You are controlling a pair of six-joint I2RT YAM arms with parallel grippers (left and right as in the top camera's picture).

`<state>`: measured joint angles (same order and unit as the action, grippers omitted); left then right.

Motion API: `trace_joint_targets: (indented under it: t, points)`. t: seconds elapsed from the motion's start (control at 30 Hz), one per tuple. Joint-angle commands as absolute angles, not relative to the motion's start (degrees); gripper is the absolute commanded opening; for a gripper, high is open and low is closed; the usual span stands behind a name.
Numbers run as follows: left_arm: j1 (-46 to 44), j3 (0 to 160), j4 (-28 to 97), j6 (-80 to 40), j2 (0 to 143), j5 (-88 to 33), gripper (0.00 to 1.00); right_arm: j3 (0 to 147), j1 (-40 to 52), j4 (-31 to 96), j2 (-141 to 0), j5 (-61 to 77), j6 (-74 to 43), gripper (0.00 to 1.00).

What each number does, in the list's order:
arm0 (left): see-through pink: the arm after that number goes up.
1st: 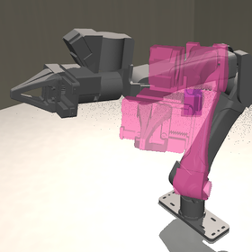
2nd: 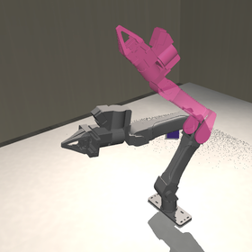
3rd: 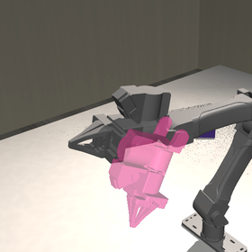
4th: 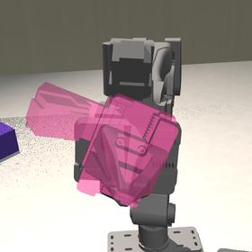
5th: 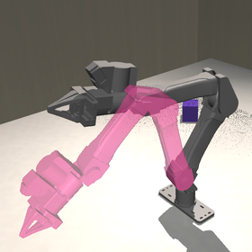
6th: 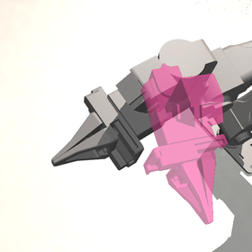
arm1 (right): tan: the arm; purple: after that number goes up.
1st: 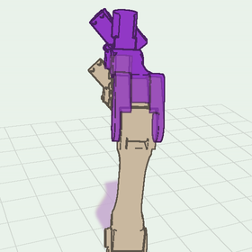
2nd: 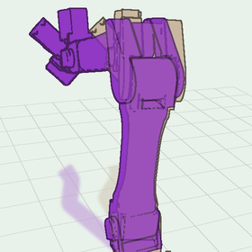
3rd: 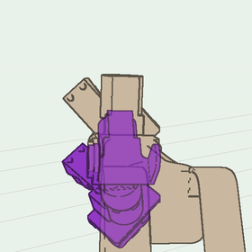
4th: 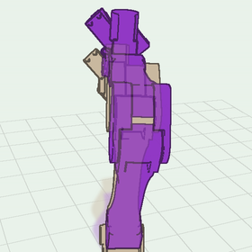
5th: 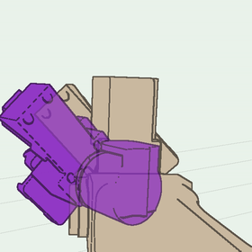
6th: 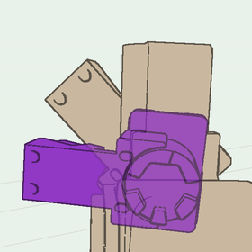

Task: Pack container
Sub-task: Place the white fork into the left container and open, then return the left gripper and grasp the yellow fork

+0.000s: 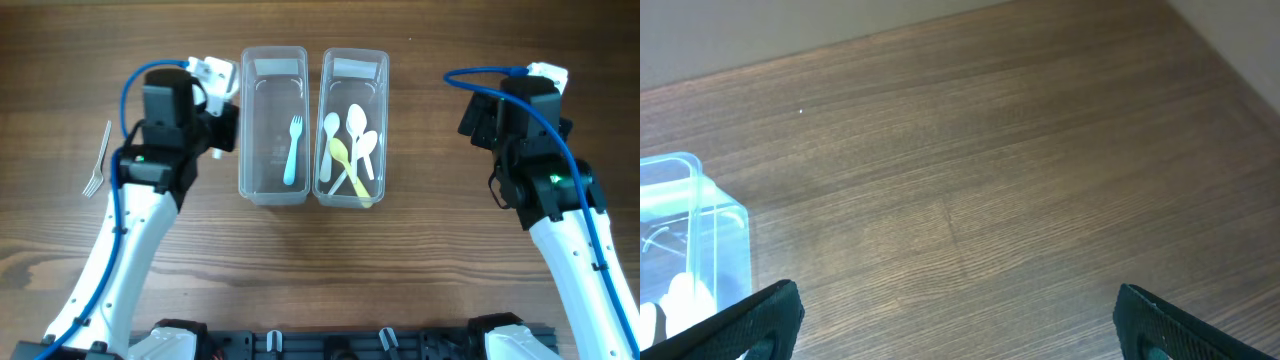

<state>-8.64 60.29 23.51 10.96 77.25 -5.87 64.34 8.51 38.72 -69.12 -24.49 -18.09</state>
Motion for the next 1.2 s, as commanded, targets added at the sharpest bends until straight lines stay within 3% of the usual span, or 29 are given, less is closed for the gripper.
trace_joint_targets:
  t: [0.0,0.13,0.2,0.23,0.3,0.37,0.5,0.6,0.63,0.7,0.73,0.93,1.17]
  points:
    - [-11.5,60.4,22.6,-0.5,79.6,-5.9,0.04,65.1,8.4,38.6,-69.2,-25.5,-18.0,1.00]
    - [-11.6,60.4,22.0,-5.7,82.9,-6.0,0.04,65.1,8.4,38.6,-69.2,-25.5,-18.0,1.00]
    - [-11.7,60.4,21.9,-5.6,85.1,-6.0,0.15,65.1,8.4,38.6,-69.2,-25.5,-18.0,1.00]
    - [-11.8,60.4,21.7,-5.6,85.8,-6.0,0.27,65.1,8.4,38.6,-69.2,-25.5,-18.0,1.00]
    - [-11.8,60.4,21.0,-5.6,87.1,-8.0,0.35,65.1,8.4,38.6,-69.2,-25.5,-18.0,1.00]
    - [-11.8,60.4,19.8,-5.6,87.6,-9.6,0.50,65.1,8.4,38.6,-69.2,-25.5,-18.0,1.00]
    - [-11.7,60.5,17.2,-5.1,87.0,-9.5,0.56,65.1,8.4,38.6,-69.2,-25.5,-18.0,1.00]
    - [-10.0,60.5,18.3,-1.5,85.5,-1.9,0.60,65.1,8.4,38.6,-69.2,-25.5,-18.0,1.00]
    - [-9.2,60.5,19.1,0.0,85.1,1.6,0.68,65.1,8.4,38.6,-69.2,-25.5,-18.1,1.00]
    - [-7.0,60.4,20.9,3.5,84.5,8.0,0.97,65.1,8.4,38.6,-69.2,-25.5,-18.0,1.00]
    - [-5.4,60.5,22.3,5.1,84.4,11.5,1.00,65.1,8.4,38.6,-69.2,-25.5,-18.0,1.00]
    - [5.3,60.2,27.8,5.8,84.6,19.1,1.00,65.1,8.4,38.6,-69.2,-25.5,-18.0,1.00]
    - [13.9,60.2,29.8,15.4,89.3,8.3,0.99,65.1,8.4,38.6,-69.2,-25.5,-18.0,1.00]
